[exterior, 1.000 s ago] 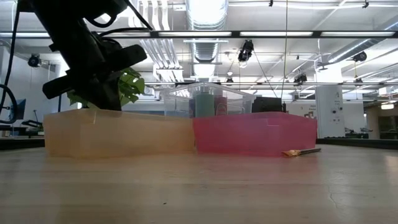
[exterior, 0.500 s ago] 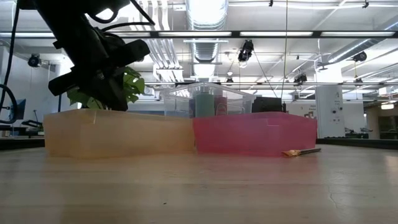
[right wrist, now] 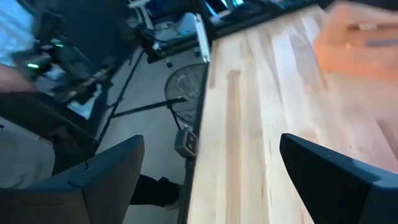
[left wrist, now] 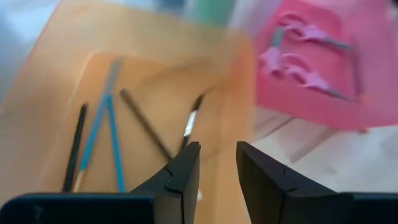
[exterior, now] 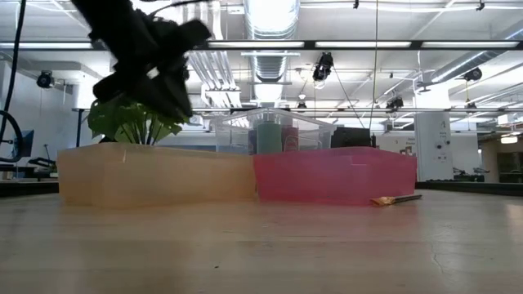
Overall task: Pick & Place Paint Supplies
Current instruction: Put the black paint brush into the yellow bin
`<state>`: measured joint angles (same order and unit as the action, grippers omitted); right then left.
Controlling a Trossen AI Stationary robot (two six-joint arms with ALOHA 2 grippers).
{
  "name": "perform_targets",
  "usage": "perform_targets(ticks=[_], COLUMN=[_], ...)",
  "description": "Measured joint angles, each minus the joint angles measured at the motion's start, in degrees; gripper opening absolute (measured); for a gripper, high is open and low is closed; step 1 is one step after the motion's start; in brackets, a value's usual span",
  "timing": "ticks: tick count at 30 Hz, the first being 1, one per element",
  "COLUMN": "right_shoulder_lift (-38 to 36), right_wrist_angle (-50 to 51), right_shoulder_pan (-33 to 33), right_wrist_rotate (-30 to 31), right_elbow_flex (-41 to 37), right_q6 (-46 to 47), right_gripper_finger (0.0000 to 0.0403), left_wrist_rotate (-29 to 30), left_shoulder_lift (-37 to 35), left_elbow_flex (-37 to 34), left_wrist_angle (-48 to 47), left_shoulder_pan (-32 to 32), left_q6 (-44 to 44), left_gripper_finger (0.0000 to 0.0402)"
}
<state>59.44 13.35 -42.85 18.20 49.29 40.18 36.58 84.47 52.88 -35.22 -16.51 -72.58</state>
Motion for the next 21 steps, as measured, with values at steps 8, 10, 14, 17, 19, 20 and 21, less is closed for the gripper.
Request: perform_targets(ticks=[8,10,14,17,19,20,21], right_shoulder_lift=[0.0,0.0,0.0,0.0,0.0,0.1,0.5], right_wrist_angle=[1.5,1.4,1.3,1.1,1.0,0.9,0.3], right_shoulder_pan=[-1.0,-1.6,-2.5,-2.7,-2.7,-2.7,-2.7], right_wrist_rotate=[4.1,6.0,9.9,11.4,13.1,14.2,15.2], right_elbow_flex=[-6.1,-8.5,-13.6,-16.3,-17.5,-17.9,-18.1], right_q6=[12.6,15.1,21.3,25.6,27.0,26.7,25.1], right_gripper_finger=[0.0370,0.0370,0.0370,0.0370,0.0370,0.0370,0.0370], left_wrist_rotate=[6.2,8.5,12.9,14.3,15.0,15.4,15.9], left_shoulder_lift=[0.0,0.0,0.0,0.0,0.0,0.0,0.0], left_elbow_flex=[7.9,9.9,12.9,14.3,14.6,14.6,14.6], left_wrist_angle=[2.8,3.0,3.0,3.0,3.0,3.0,2.8], left_shoulder_pan=[-1.2,-1.7,-2.8,-3.7,-4.3,-4.5,-4.9], left_q6=[14.2,16.1,18.6,20.9,22.2,22.8,23.4], left_gripper_finger=[0.0116,0.0116,0.0116,0.0116,0.0116,0.0116,0.0116])
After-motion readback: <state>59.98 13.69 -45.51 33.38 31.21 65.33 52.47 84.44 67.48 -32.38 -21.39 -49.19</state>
